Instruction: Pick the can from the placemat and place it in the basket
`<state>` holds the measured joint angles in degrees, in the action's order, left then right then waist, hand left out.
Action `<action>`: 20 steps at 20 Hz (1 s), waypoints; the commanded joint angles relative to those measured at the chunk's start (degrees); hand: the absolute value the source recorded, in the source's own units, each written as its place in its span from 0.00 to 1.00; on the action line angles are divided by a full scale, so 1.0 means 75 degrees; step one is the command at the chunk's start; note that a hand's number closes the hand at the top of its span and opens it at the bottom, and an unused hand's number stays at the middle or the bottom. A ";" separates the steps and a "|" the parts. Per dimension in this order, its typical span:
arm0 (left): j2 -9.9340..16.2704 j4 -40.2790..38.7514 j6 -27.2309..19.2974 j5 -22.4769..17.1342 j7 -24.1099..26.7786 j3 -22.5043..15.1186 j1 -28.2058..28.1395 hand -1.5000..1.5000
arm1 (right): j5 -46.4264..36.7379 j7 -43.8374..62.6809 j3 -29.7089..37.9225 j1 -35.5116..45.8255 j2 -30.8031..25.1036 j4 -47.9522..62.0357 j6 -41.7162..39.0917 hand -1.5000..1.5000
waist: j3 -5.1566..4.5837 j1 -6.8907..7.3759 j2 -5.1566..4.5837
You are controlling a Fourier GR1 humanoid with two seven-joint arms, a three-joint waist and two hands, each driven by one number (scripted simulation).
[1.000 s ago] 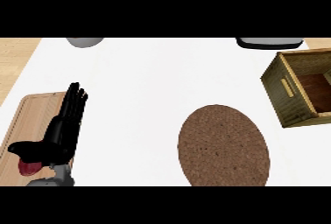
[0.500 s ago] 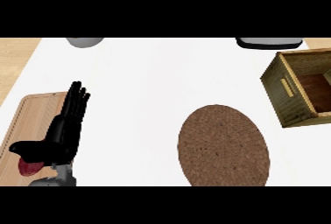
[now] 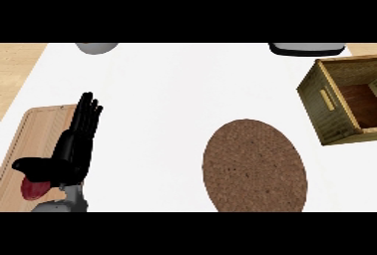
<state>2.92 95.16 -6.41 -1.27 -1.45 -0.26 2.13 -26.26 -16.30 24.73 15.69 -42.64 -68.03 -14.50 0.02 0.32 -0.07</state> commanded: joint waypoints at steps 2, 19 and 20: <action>0.0105 -0.0317 0.0234 -0.0094 0.0607 0.0199 -0.0200 0.50 | -0.0210 -0.0760 0.0183 0.0469 -0.0260 0.1675 0.0337 1.00 | 0.0000 0.0019 -0.0007; 0.0134 0.0444 0.0329 -0.0182 0.0015 0.0144 -0.0418 0.50 | 0.0265 -0.2443 0.0597 0.1583 -0.0438 0.3995 0.0683 0.00 | 0.0005 0.0043 -0.0006; 0.0404 0.0310 0.0524 -0.0461 -0.0234 0.0491 -0.0048 0.50 | 0.0412 -0.1888 0.0564 0.1684 -0.0206 0.3381 0.0638 0.00 | -0.0003 -0.0011 0.0011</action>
<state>3.40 97.39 -5.03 -1.83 -2.26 0.48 0.91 -26.06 -30.26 27.14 26.94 -45.03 -41.49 -9.69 -0.01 0.38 -0.03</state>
